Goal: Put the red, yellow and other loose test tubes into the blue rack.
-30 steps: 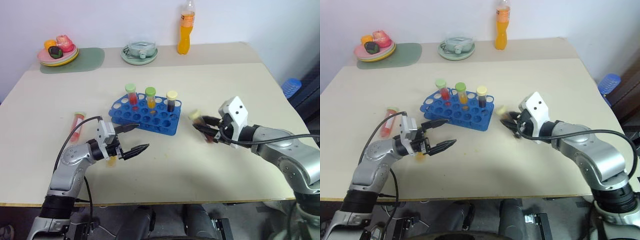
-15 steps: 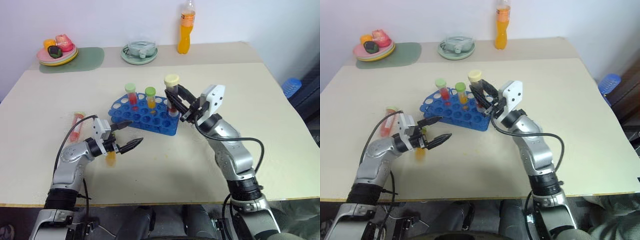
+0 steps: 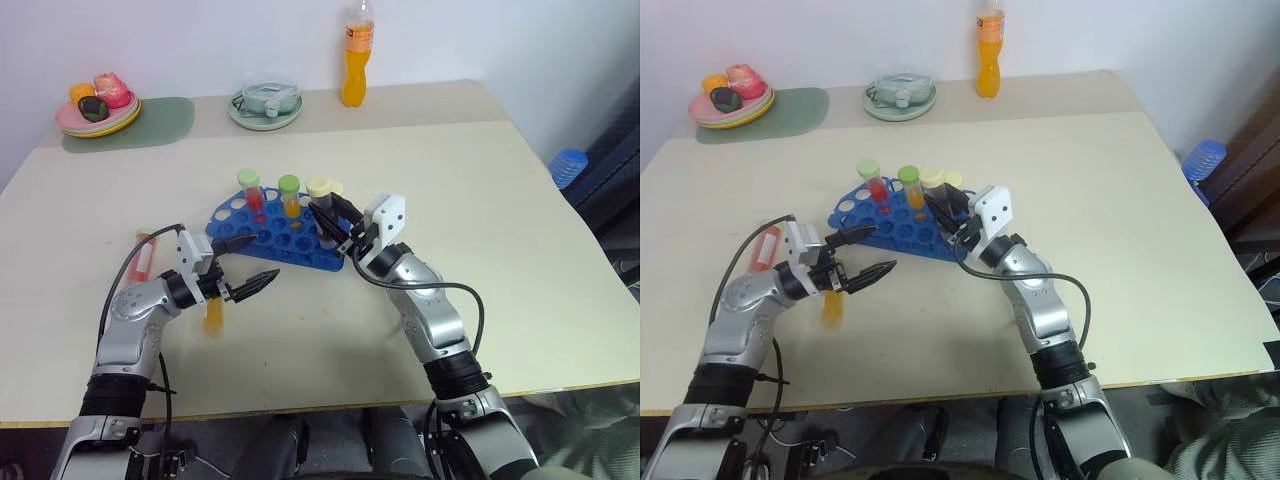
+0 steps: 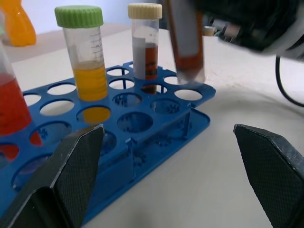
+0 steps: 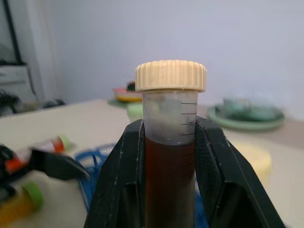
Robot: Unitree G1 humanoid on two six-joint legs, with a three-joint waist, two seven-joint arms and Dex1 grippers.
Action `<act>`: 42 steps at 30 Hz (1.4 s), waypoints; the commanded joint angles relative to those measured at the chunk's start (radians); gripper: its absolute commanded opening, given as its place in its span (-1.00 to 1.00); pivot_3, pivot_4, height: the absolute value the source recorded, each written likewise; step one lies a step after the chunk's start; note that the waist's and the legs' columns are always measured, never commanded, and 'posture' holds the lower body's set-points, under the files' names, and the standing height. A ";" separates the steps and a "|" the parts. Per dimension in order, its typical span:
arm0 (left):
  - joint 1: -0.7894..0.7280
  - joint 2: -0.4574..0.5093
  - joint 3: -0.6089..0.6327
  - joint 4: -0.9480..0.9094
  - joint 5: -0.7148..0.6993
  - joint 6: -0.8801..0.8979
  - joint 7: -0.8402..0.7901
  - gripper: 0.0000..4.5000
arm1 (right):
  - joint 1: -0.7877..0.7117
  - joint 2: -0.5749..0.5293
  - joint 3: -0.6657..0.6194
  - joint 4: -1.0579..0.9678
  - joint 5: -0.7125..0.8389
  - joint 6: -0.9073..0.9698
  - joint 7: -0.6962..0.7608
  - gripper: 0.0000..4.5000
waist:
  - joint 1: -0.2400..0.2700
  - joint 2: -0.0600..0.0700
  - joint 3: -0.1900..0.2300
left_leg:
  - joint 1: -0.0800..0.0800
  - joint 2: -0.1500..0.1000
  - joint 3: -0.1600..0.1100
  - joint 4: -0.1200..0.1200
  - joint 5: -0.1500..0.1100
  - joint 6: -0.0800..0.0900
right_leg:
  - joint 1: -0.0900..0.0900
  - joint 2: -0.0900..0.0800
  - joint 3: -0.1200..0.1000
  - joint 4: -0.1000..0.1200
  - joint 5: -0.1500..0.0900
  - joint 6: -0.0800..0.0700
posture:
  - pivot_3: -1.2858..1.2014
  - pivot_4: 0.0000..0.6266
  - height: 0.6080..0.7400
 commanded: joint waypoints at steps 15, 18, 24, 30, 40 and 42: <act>0.015 0.030 0.044 -0.064 -0.035 -0.004 -0.034 1.00 | 0.003 0.060 0.006 0.127 -0.040 -0.157 0.019 -0.65 | -0.001 0.000 0.000 | 0.001 0.000 0.000 0.000 0.000 0.000 | 0.000 0.000 0.000 0.000 0.000 0.000 | 0.03 -0.52 1.00; 0.017 0.023 0.045 -0.068 -0.041 0.001 -0.030 1.00 | 0.004 0.077 -0.001 0.175 -0.045 -0.202 0.012 -0.65 | -0.002 0.000 0.000 | 0.001 0.000 0.000 0.000 0.000 0.000 | 0.000 0.000 0.000 0.000 0.000 0.000 | 0.03 -0.52 1.00; 0.021 0.019 0.048 -0.074 -0.047 0.005 -0.022 1.00 | 0.033 0.085 -0.013 0.219 -0.033 -0.286 0.037 0.20 | -0.003 0.001 -0.001 | 0.001 0.000 0.000 0.000 0.000 0.000 | 0.001 0.000 0.000 0.001 0.000 0.000 | 0.03 -0.52 1.00; 0.017 0.015 0.051 -0.077 -0.057 0.022 -0.003 1.00 | 0.057 0.039 -0.020 0.202 -0.122 -0.346 -0.024 0.97 | -0.001 0.001 -0.001 | 0.001 0.000 0.000 0.000 0.000 0.000 | 0.000 0.000 0.000 0.001 0.000 0.000 | 0.03 -0.52 1.00; 0.029 0.014 0.054 -0.120 -0.087 0.086 0.023 1.00 | 0.210 -0.162 -0.028 -0.203 -0.114 -0.055 0.005 0.97 | 0.004 0.001 -0.001 | 0.001 0.000 0.000 0.000 0.000 0.000 | 0.000 0.000 0.000 0.001 0.000 0.000 | 0.03 -0.52 1.00; 0.030 0.010 0.054 -0.120 -0.088 0.091 0.020 1.00 | 0.239 -0.198 -0.038 -0.292 -0.123 0.019 -0.009 0.97 | 0.004 0.001 -0.001 | 0.001 0.000 0.000 0.000 0.000 0.000 | 0.000 0.000 0.000 0.001 0.000 0.000 | 0.03 -0.52 1.00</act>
